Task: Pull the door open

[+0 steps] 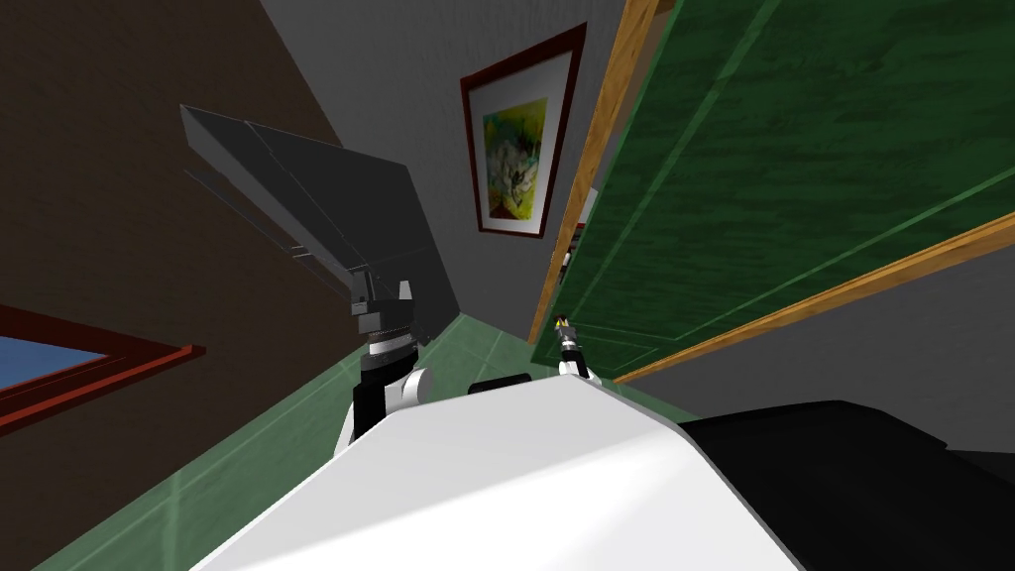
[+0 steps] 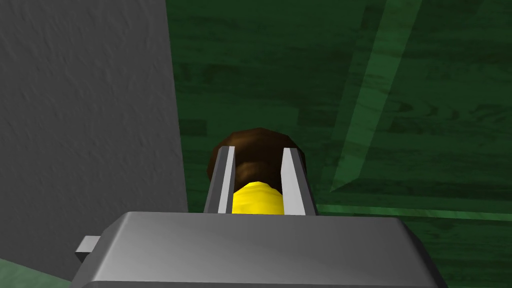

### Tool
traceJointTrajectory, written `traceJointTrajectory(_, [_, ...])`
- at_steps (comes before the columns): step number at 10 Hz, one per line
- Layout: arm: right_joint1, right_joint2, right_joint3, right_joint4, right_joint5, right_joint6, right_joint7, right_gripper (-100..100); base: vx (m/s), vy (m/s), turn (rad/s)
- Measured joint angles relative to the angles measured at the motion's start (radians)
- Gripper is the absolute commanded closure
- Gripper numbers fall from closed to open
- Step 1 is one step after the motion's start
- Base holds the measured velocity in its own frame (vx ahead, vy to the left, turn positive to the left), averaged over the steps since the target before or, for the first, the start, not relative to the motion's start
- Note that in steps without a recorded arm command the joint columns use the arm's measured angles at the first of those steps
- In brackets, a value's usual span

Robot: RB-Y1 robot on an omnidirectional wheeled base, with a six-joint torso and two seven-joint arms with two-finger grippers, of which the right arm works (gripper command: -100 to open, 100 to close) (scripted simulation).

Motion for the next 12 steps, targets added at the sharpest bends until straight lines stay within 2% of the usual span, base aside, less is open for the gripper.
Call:
traceJointTrajectory(3, [0.002, -0.034, 0.009, 0.002, 0.005, -0.028, -0.033, 100, -0.193, 0.018, 0.13])
traceJointTrajectory(4, [0.014, -0.046, 0.017, -0.01, 0.006, -0.021, -0.047, 100, -0.224, -0.027, 0.137])
traceJointTrajectory(6, [0.027, -0.06, 0.04, 0.009, 0.016, -0.042, -0.08, 100, -0.234, -0.016, 0.13])
traceJointTrajectory(9, [0.04, -0.085, 0.072, 0.023, 0.025, -0.054, -0.128, 100, -0.2, -0.03, 0.106])
traceJointTrajectory(10, [0.055, -0.088, 0.074, -0.005, 0.024, -0.041, -0.129, 100, -0.074, -0.001, -0.002])
traceJointTrajectory(11, [0.056, -0.089, 0.074, -0.011, 0.024, -0.04, -0.128, 100, -0.191, -0.009, 0.152])
traceJointTrajectory(12, [0.057, -0.102, 0.079, -0.014, 0.029, -0.054, -0.138, 100, -0.233, -0.037, 0.17])
